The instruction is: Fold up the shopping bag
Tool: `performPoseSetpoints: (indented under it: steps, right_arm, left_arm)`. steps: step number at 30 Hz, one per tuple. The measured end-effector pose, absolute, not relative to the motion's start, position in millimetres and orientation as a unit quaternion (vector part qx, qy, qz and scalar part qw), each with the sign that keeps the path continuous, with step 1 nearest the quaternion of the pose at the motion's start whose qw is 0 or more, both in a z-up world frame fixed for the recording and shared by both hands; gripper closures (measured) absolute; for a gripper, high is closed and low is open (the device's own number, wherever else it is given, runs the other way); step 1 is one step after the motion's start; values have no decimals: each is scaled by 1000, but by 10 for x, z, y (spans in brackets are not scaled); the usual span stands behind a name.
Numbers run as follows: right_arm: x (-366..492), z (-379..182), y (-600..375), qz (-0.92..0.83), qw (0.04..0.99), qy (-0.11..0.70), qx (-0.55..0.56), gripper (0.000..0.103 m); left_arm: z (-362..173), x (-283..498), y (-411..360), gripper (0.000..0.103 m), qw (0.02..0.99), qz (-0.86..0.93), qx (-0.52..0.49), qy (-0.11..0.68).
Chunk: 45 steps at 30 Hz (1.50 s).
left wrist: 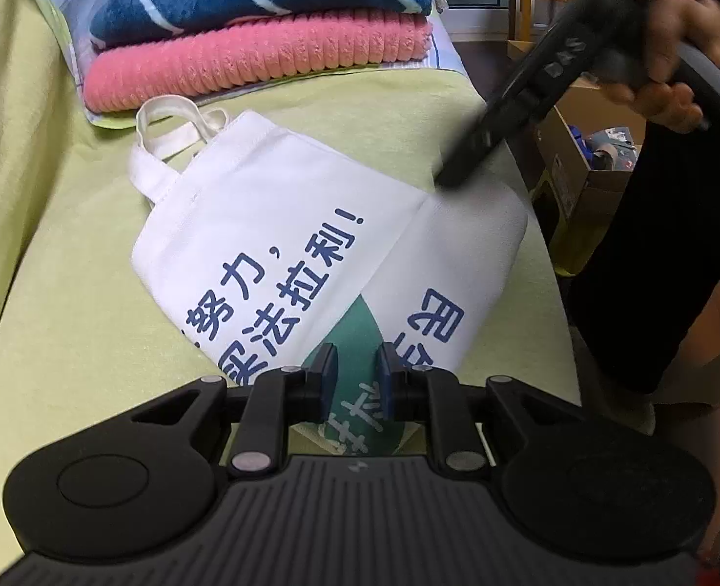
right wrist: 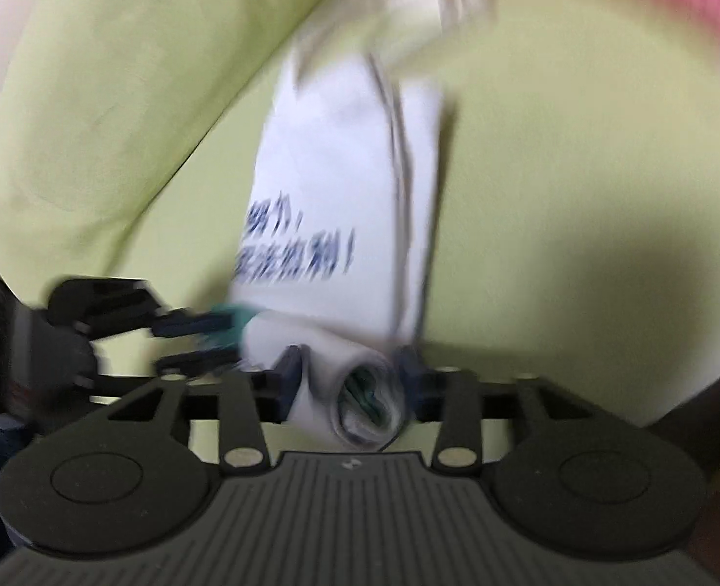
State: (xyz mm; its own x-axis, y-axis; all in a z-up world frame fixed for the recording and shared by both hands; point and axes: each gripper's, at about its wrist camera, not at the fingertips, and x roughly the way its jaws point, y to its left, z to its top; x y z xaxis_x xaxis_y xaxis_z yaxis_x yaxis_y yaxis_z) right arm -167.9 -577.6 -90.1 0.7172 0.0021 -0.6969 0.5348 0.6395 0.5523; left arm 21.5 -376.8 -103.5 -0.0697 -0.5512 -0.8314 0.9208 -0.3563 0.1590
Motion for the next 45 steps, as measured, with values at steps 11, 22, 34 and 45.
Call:
performPoseSetpoints:
  steps: [11, 22, 34, 45]
  right_arm:
    - [-1465, -887, -4446, -314, 902, 296, 21, 90]
    - [-1177, -1078, -4791, -291, 898, 328, 38, 86]
    - [-1165, -1124, -4681, -295, 900, 319, 45, 86]
    - [-1149, -1136, -4655, -295, 901, 313, 56, 85]
  left_arm:
    - [-1059, 202, -3696, 83, 563, -691, 400, 212]
    - [-1096, 226, -3708, 83, 597, -678, 365, 226]
    - [-1099, 175, -3680, 83, 621, -660, 354, 233]
    - [-1101, 178, -3694, 83, 628, -656, 345, 237]
